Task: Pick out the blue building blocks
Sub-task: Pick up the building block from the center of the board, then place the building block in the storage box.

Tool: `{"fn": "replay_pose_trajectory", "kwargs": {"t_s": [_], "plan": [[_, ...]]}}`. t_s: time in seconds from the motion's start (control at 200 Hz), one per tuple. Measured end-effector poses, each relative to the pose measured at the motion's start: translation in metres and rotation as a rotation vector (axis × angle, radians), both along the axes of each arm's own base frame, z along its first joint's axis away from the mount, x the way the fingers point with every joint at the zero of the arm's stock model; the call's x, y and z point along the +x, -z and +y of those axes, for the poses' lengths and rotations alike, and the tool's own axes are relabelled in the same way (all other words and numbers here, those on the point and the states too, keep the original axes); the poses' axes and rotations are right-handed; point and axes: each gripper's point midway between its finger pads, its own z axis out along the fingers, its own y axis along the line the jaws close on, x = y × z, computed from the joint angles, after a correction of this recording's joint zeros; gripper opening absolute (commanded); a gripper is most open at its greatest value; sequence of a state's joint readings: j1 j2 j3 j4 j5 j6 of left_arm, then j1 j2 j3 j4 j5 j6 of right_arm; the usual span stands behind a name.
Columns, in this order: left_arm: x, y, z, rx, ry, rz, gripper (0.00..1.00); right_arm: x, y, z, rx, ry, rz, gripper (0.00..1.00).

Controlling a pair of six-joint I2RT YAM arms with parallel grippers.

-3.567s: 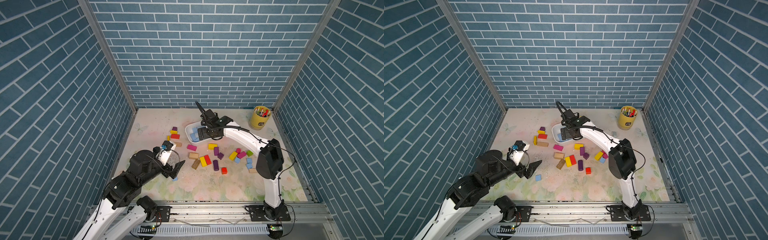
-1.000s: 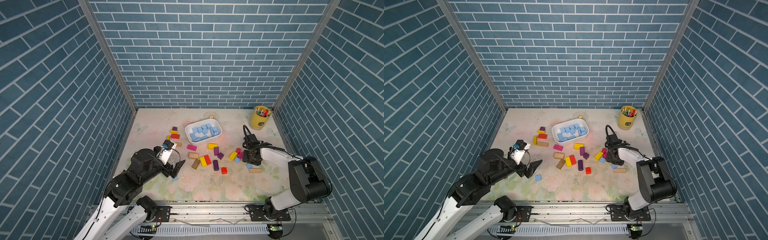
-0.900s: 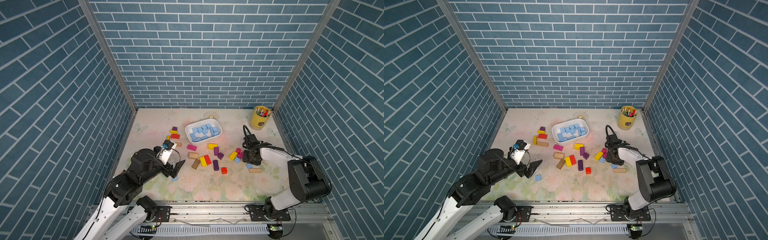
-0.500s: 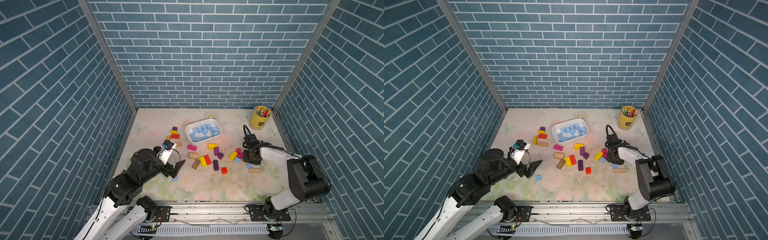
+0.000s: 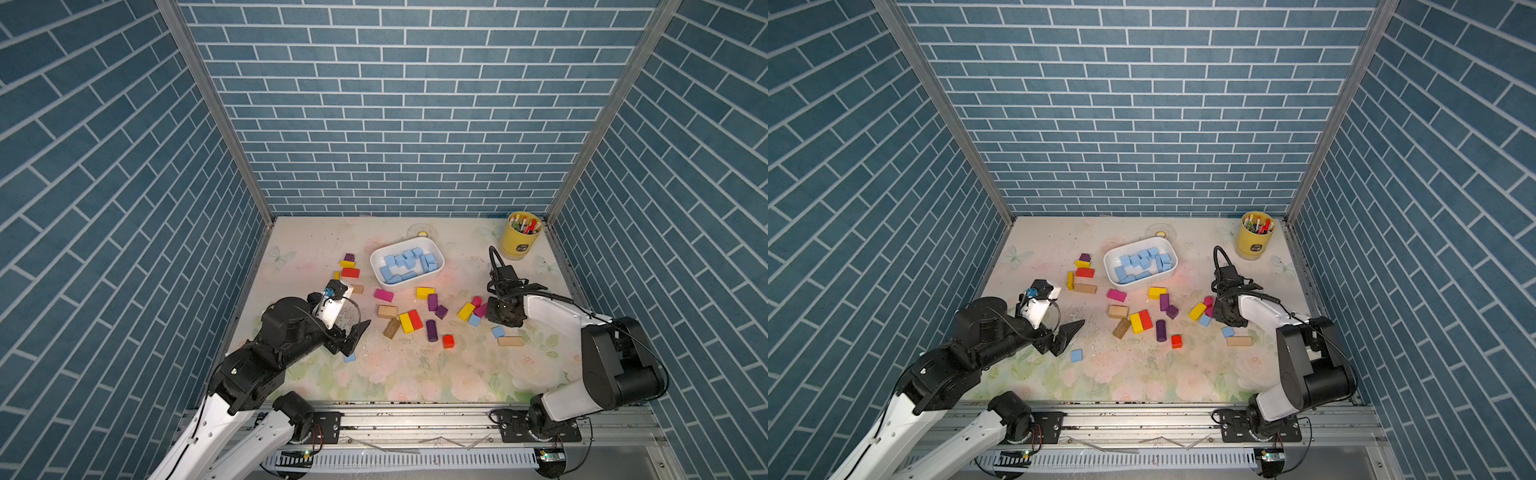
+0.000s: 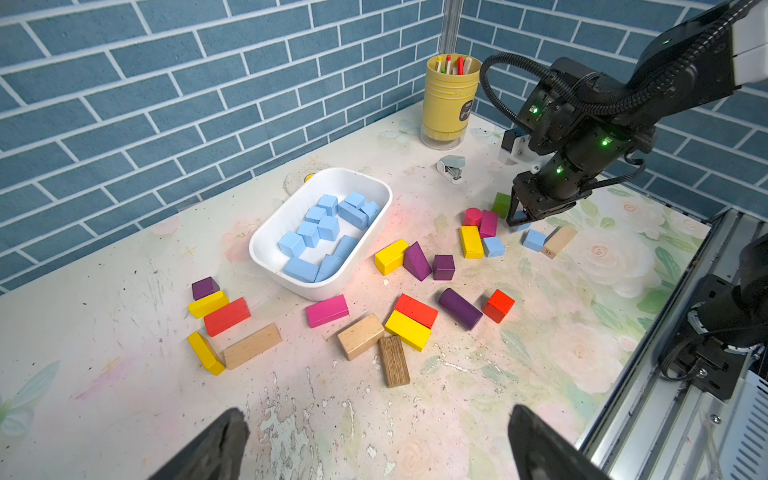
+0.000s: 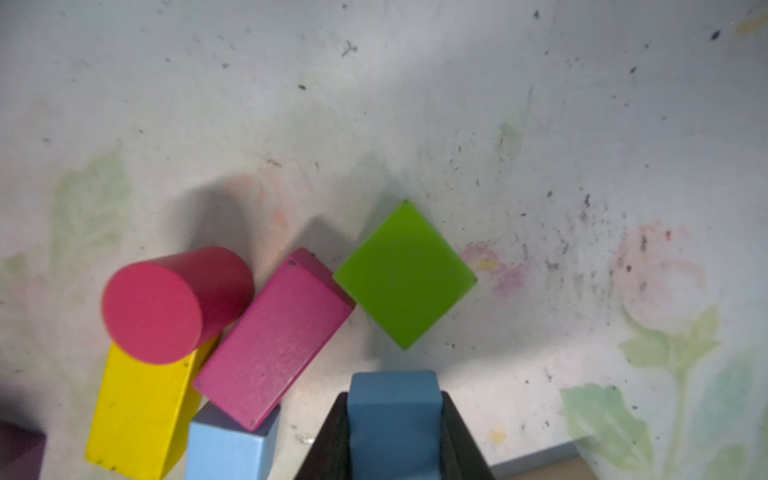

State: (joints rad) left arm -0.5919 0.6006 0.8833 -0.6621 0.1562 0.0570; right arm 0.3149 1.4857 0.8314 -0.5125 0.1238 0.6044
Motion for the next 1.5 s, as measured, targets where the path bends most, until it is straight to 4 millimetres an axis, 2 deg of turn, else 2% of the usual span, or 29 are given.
{"fn": "replay_pose_trajectory", "kwargs": {"t_s": [0.255,0.51,0.74,0.94,1.06,1.225,1.5], "plan": [[0.000,0.000,0.000,-0.001,0.000,0.000,0.99,0.009,-0.036,0.020,0.126,-0.036,-0.094,0.20],[0.000,0.000,0.000,-0.001,-0.001,0.001,0.99,0.022,-0.058,0.053,0.288,-0.106,-0.149,0.18],[0.000,0.000,0.001,-0.001,-0.002,0.001,0.99,0.046,-0.077,0.103,0.383,-0.226,-0.175,0.17],[0.000,0.000,0.001,-0.001,-0.003,0.000,0.99,0.074,-0.092,0.168,0.405,-0.369,-0.187,0.17],[0.000,0.000,0.001,-0.002,-0.004,-0.001,0.99,0.088,-0.093,0.206,0.409,-0.445,-0.185,0.17],[0.000,-0.002,0.002,-0.006,-0.007,-0.007,0.99,0.101,-0.088,0.248,0.413,-0.514,-0.162,0.17],[0.000,-0.004,0.005,-0.011,-0.015,-0.015,0.99,0.112,-0.070,0.294,0.427,-0.585,-0.110,0.22]]}}
